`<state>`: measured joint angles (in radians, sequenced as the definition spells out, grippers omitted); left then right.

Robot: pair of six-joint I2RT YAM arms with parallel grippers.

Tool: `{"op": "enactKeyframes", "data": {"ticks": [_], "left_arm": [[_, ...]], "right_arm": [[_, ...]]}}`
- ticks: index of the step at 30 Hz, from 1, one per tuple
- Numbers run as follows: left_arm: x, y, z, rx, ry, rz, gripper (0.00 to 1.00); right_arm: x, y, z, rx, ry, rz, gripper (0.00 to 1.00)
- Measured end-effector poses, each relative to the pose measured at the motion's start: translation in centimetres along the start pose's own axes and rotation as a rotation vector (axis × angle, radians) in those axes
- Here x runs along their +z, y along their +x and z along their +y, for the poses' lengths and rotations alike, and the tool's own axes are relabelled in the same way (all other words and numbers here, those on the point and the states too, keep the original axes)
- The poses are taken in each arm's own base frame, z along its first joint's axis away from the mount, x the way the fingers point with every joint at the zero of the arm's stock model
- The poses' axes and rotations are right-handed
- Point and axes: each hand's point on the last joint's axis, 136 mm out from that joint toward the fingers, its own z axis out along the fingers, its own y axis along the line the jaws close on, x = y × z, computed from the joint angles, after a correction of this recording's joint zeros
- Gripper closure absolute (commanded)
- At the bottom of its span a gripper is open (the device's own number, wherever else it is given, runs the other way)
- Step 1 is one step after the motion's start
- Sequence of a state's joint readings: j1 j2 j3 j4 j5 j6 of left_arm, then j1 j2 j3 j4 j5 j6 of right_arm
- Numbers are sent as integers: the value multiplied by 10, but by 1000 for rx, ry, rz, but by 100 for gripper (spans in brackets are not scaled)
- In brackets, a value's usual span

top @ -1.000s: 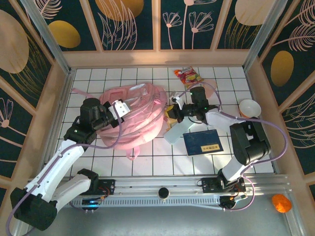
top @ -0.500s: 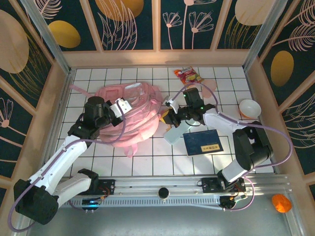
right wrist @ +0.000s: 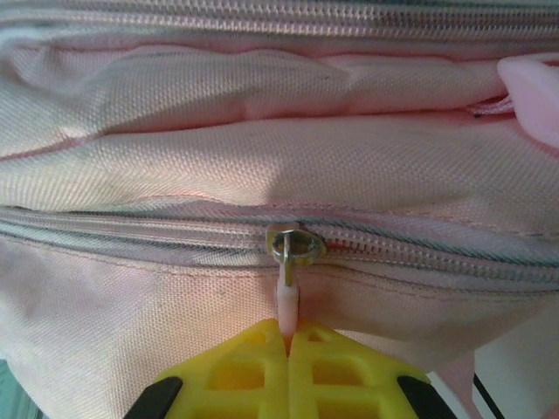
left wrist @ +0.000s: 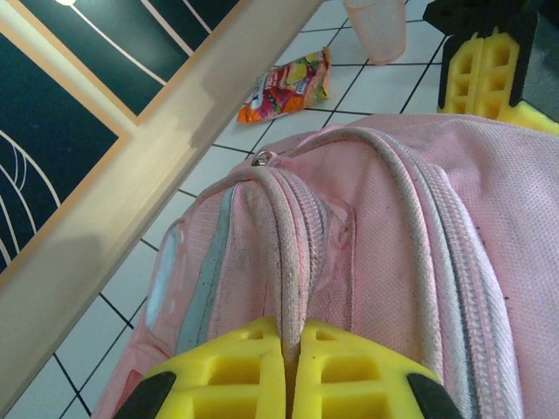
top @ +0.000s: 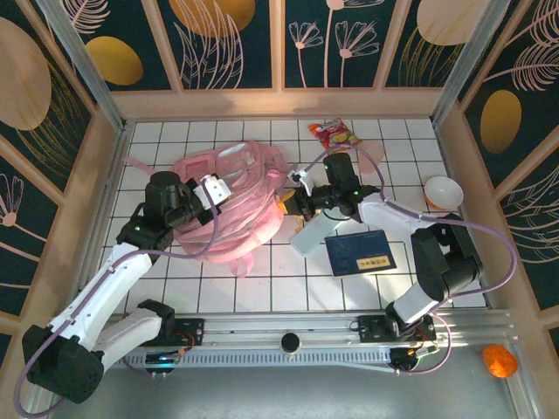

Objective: Pack the student bag

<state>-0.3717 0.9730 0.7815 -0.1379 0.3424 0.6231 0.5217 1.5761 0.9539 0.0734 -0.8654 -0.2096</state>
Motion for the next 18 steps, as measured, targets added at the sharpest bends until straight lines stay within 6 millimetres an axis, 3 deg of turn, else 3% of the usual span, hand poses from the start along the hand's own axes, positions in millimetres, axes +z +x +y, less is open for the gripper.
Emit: {"op": "enactKeyframes", "data": {"ticks": [14,16,18], "left_arm": [[0,-1,-6,-35,25,-16,100],[0,-1,-7,-37,32,-19,100],[0,-1,-8,-43,35,-20,100]], "right_arm": [[2,-5,-3,16,-3,-55,77],[1,-8,-3,13,-5,-63,80],[1,-9,-2,11,-9,-68,91]]}}
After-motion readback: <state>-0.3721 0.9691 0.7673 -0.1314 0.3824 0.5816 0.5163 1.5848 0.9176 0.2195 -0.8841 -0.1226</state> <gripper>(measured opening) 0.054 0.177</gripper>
